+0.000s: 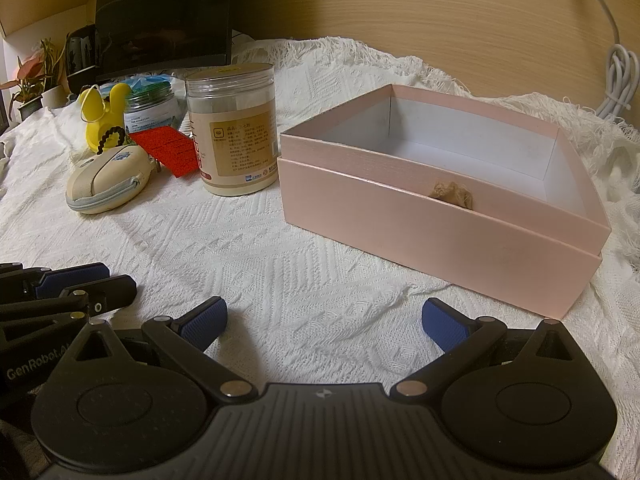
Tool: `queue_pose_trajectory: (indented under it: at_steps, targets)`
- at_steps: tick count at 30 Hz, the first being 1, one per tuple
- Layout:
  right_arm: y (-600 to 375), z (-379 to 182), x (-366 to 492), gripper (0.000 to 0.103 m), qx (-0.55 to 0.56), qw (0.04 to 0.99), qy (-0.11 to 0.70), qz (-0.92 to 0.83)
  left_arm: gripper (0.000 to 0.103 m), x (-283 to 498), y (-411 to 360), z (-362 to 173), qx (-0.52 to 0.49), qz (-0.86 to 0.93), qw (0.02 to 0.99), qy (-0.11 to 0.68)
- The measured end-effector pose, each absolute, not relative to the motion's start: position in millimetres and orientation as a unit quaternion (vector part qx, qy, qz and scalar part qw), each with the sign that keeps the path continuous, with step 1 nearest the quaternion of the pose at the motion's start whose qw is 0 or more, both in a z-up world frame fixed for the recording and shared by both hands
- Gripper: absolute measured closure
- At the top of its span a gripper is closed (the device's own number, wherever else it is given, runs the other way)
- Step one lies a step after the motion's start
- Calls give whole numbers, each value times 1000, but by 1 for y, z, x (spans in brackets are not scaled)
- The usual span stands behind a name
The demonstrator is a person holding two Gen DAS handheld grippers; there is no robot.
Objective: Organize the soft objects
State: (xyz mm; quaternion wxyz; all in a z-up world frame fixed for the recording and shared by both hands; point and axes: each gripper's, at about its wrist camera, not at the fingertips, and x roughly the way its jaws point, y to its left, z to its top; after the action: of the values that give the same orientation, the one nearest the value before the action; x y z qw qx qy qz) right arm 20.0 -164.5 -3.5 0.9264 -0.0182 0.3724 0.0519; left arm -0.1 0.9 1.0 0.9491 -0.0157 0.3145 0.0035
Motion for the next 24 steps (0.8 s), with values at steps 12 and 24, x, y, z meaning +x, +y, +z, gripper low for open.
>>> queue_pose_trajectory:
  at_steps: [12,24]
  targets:
    - [-165,-3,20,0,-18,926,372,52,77,0,1,1,-19,3,949,314]
    - [-165,-4,20,0,-18,926,373,52,77,0,-1,1,-13,6,949,315]
